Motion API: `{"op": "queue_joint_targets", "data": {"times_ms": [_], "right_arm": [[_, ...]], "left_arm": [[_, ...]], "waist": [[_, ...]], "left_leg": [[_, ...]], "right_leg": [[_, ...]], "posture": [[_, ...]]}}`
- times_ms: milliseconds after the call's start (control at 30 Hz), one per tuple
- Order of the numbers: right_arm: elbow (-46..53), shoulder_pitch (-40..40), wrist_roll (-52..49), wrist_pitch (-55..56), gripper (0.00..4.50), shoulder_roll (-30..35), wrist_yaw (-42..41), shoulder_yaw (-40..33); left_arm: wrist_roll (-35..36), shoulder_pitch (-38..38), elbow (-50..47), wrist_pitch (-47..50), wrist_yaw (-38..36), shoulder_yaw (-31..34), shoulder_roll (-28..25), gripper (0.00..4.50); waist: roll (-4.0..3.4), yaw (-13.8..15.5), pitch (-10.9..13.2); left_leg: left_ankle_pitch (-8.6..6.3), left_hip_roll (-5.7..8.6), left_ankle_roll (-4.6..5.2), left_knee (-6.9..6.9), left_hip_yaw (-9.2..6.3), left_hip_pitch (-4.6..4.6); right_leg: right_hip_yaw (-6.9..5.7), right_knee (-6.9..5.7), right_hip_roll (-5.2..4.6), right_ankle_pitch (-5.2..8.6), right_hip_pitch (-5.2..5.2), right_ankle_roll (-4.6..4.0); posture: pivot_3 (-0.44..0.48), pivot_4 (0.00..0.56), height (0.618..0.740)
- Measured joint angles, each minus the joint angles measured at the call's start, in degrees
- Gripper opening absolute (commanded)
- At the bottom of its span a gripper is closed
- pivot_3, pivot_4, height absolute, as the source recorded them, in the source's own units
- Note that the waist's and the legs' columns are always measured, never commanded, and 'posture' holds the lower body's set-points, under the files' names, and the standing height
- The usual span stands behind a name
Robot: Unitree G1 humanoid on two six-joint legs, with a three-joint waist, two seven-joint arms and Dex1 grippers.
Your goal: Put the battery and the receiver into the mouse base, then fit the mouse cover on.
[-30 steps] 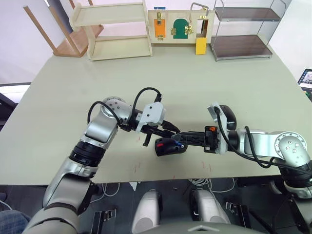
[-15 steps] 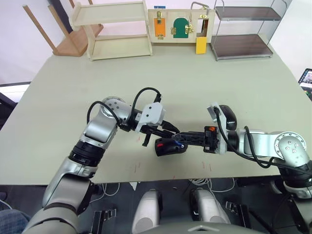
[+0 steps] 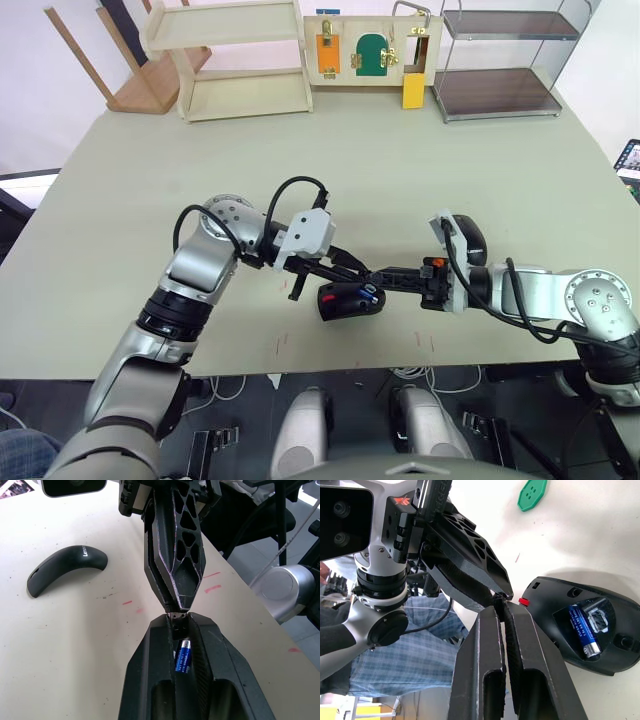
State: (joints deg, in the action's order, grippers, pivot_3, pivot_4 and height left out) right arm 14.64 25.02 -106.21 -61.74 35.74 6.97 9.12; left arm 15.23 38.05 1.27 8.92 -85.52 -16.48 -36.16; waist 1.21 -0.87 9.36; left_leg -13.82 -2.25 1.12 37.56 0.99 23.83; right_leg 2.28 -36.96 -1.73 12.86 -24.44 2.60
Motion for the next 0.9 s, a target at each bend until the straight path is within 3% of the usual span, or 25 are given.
{"op": "queue_joint_targets", "data": {"times_ms": [433, 600, 633, 667, 767, 900], "right_arm": [[0.0, -0.02, 0.24, -0.13, 0.01, 0.14, 0.0, 0.04], [0.44, -0.01, 0.36, -0.13, 0.0, -0.34, -1.1, -0.04], [0.65, -0.01, 0.36, -0.22, 0.0, -0.31, -1.72, -0.04], [0.73, -0.01, 0.41, -0.27, 0.0, -0.26, -2.24, -0.04], [1.35, -0.15, 0.6, -0.55, 0.0, -0.15, -3.35, -0.04], [3.48, -1.83, 3.4, -0.39, 0.0, 0.66, -6.23, -0.91]], "left_arm": [[-0.39, 0.02, 0.9, -0.9, -0.36, 0.04, 0.65, 0.1], [-0.44, 0.3, 2.47, -0.59, 0.43, 0.06, 2.17, 2.19], [-0.43, 0.47, 2.87, -0.61, 0.84, 0.1, 2.46, 2.25], [-0.41, 0.84, 3.41, -0.62, 1.02, 0.15, 2.76, 3.07], [-0.33, 1.56, 3.95, -0.61, 1.73, 0.51, 2.81, 4.33], [0.56, 1.25, 3.63, -0.35, 1.84, 0.91, 2.38, 4.43]], "waist": [[0.0, 0.01, 0.0], [0.0, 0.01, 0.0], [0.0, 0.02, 0.0], [0.0, 0.01, 0.0], [0.0, 0.01, 0.0], [0.0, 0.03, 0.0]], "left_leg": [[0.0, 0.0, 0.0, 0.0, 0.0, 0.0], [0.0, 0.0, 0.0, 0.01, 0.0, 0.0], [0.0, 0.0, 0.0, 0.01, -0.01, 0.0], [0.0, 0.0, 0.0, 0.01, 0.0, 0.0], [0.0, 0.0, 0.0, 0.02, 0.0, 0.0], [0.0, 0.0, 0.0, 0.02, 0.0, 0.0]], "right_leg": [[0.0, -0.01, 0.0, 0.0, 0.0, 0.0], [0.01, -0.02, 0.01, 0.0, 0.0, 0.0], [0.0, -0.03, 0.01, 0.0, 0.0, 0.0], [0.0, -0.03, 0.01, -0.01, 0.0, 0.0], [0.0, -0.04, 0.01, -0.01, 0.0, 0.0], [0.0, -0.03, 0.0, 0.0, 0.0, 0.0]], "posture": [[0.0, 0.15, 0.74], [0.0, 0.15, 0.74], [0.0, 0.15, 0.74], [0.0, 0.15, 0.74], [0.0, 0.15, 0.74], [0.0, 0.15, 0.74]]}}
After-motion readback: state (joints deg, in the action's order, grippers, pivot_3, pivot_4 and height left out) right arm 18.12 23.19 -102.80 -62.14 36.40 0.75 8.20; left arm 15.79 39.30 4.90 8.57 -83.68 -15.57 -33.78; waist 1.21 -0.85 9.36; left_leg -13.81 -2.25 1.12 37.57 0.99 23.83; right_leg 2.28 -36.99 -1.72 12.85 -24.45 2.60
